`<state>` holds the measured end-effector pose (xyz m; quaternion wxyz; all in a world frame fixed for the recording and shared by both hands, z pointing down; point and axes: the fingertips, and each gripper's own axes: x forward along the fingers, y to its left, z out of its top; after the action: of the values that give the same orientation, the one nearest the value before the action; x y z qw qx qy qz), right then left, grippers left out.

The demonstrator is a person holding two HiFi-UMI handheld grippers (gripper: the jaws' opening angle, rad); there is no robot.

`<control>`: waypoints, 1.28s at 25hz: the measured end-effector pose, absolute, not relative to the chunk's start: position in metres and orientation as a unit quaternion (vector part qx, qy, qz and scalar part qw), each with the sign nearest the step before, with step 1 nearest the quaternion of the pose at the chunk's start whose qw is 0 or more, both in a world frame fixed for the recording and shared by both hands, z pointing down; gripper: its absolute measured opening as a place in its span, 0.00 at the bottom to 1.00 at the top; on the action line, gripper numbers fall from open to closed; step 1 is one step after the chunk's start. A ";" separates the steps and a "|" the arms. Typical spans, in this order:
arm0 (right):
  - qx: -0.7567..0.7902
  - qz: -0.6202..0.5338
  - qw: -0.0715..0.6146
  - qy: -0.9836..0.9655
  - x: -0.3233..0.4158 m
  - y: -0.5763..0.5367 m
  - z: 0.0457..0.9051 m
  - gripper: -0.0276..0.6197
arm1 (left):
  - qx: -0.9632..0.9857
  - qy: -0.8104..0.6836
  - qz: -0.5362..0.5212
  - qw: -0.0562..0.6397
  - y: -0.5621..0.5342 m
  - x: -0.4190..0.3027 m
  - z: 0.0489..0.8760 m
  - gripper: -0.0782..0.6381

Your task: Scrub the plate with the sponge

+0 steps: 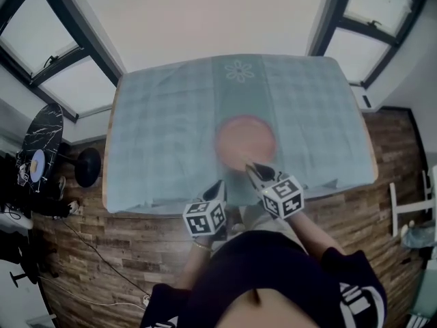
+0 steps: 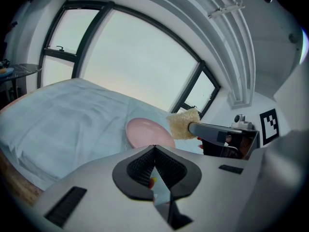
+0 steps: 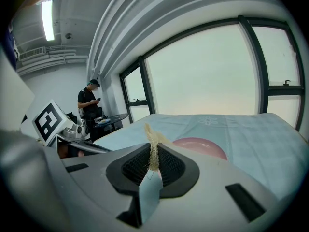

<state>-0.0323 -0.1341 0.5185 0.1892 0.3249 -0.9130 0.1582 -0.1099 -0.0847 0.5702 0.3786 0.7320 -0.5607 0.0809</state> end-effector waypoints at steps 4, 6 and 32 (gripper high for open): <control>0.325 0.150 0.206 -0.911 -0.033 -0.160 0.528 0.10 | 0.725 -0.564 0.082 0.388 -0.103 -0.115 0.578 0.12; 0.327 0.154 0.214 -0.907 -0.031 -0.173 0.533 0.10 | 0.724 -0.563 0.084 0.390 -0.112 -0.115 0.582 0.12; 0.338 0.165 0.314 -0.871 -0.041 -0.301 0.618 0.10 | 0.702 -0.560 0.111 0.426 -0.201 -0.130 0.630 0.12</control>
<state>-0.0407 -0.3006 0.6185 0.3144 0.3384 -0.8714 0.1654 -0.1296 -0.2013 0.6304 0.4258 0.7021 -0.5598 0.1113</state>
